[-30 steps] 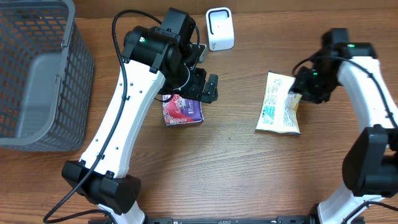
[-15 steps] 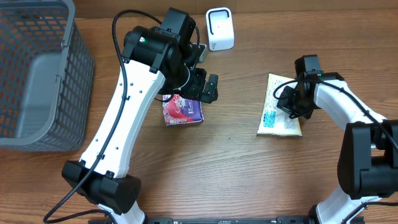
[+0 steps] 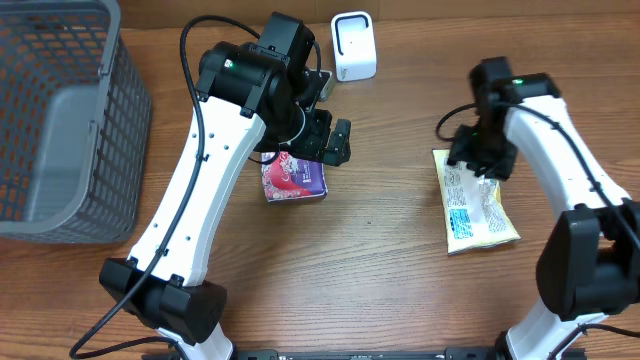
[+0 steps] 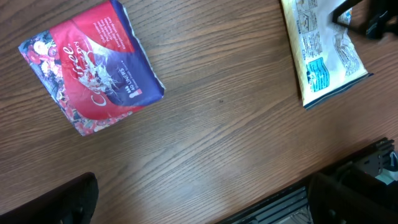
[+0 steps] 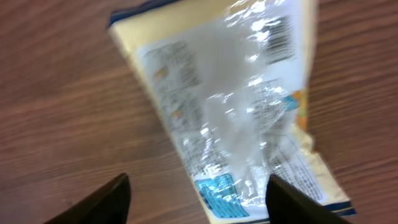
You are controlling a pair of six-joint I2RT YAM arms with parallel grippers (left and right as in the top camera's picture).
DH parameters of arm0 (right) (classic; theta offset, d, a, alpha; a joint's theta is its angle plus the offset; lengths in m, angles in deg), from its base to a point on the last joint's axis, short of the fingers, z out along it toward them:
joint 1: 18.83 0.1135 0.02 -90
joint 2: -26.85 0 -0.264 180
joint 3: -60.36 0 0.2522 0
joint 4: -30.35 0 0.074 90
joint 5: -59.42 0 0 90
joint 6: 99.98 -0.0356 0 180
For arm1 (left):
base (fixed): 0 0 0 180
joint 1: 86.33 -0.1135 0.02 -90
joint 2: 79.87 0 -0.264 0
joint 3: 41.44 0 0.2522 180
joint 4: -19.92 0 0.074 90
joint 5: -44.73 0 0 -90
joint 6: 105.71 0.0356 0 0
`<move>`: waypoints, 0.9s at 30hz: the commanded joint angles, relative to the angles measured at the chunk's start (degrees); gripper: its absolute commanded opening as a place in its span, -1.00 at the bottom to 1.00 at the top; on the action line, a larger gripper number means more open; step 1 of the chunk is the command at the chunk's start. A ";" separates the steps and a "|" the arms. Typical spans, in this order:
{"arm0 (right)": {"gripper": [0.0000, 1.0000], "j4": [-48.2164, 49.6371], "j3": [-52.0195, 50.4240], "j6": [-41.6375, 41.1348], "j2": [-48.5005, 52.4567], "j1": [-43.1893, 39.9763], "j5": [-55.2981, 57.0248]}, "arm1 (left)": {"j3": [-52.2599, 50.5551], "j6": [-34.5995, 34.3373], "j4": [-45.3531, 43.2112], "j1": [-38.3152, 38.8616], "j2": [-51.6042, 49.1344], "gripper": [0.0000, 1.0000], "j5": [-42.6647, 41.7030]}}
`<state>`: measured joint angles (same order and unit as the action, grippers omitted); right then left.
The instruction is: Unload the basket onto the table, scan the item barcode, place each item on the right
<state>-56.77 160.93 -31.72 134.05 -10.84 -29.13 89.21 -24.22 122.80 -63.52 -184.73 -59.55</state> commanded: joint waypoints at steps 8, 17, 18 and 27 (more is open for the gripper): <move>0.56 6.97 -12.98 -9.35 -0.44 12.85 18.25 | -0.07 1.25 -0.04 0.04 -0.13 1.00 0.33; 0.51 13.60 -19.21 -11.54 -0.44 13.11 19.04 | -0.07 1.25 -0.04 0.04 -0.13 1.00 0.35; 0.50 14.86 -20.04 -11.54 -0.44 13.11 19.04 | -0.07 1.25 -0.04 0.04 -0.13 1.00 0.35; 0.09 21.03 -23.63 -14.12 -0.44 12.83 19.56 | -0.07 1.25 -0.04 0.04 -0.13 1.00 0.33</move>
<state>-36.97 138.35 -44.20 133.90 2.42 -9.26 89.18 -24.25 122.80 -63.52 -184.73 -59.55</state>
